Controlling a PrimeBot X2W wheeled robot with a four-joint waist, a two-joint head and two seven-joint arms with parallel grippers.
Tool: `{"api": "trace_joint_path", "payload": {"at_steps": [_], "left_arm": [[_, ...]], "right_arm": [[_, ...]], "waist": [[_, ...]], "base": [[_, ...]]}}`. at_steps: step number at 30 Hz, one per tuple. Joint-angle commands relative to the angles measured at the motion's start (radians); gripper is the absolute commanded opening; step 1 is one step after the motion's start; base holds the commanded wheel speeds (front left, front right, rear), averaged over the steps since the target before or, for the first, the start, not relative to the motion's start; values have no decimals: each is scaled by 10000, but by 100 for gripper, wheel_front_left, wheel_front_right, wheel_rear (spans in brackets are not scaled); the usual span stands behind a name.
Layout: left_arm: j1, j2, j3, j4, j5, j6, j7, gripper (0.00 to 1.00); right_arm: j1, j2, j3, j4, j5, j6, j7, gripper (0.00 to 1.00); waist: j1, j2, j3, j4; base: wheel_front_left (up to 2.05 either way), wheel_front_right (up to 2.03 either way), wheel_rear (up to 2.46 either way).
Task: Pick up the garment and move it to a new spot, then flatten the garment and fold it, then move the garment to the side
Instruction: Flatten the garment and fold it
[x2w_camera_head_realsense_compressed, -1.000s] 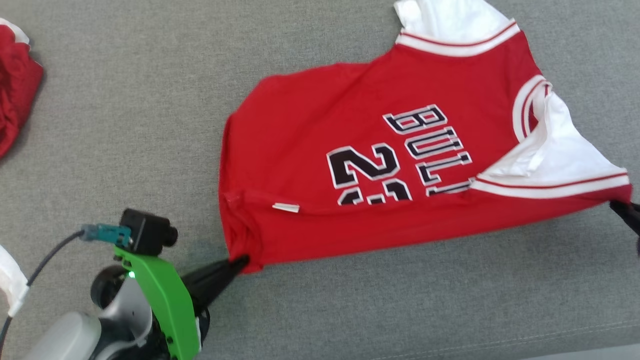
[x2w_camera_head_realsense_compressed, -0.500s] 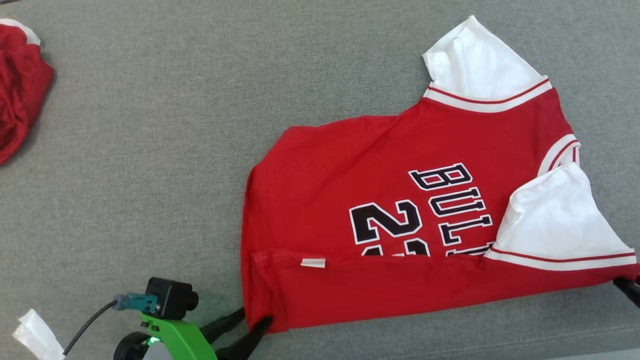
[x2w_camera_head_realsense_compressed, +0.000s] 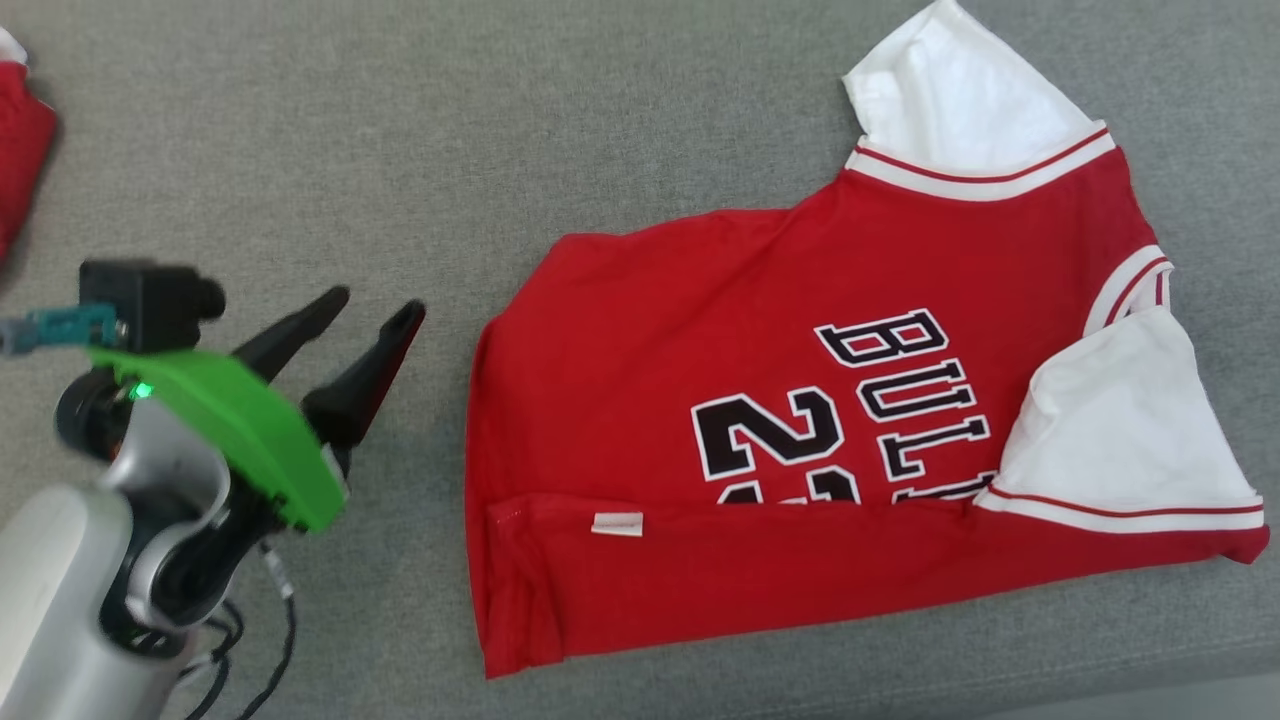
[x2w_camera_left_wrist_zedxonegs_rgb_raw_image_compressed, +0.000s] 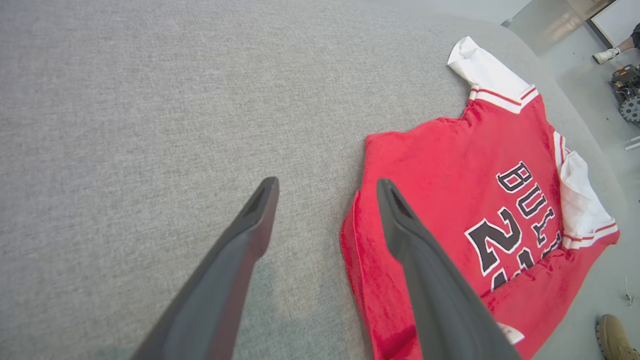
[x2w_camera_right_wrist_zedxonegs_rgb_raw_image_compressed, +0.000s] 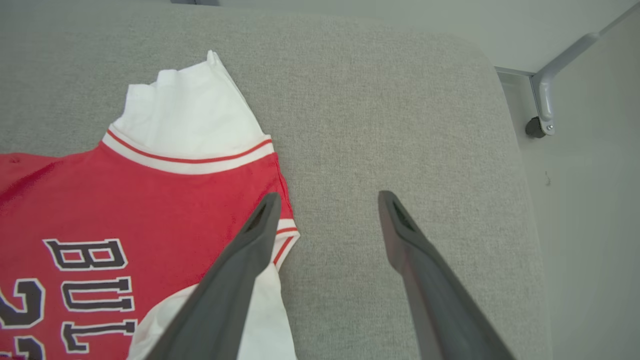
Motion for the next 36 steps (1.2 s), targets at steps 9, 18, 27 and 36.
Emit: {"api": "trace_joint_path", "payload": {"at_steps": [9,18,27,36], "left_arm": [[-3350,-1666,-1529,2120,454,-995,1068,100],[-3848,-1892,-2389,2767,329,-1450,1415,100],[-4182,-2049,-2701,2766,23,-1528,1435,100],[-4203,-2078,-3031,2366,-359,-1571,1478,2]], "right_arm": [[-4409,1664,2139,2918,-2527,-13,-827,100],[-5607,1996,2718,5014,-3238,-13,-2020,100],[-6205,2191,3080,5996,-3365,-13,-2668,100],[-6445,2338,3544,6682,-3258,-7,-3029,100]], "waist": [[0,0,1990,761],[0,0,2124,1169],[0,0,2249,1214],[0,0,2282,1248]], "base": [[0,0,0],[0,0,0],[0,0,0],[0,0,0]]}}
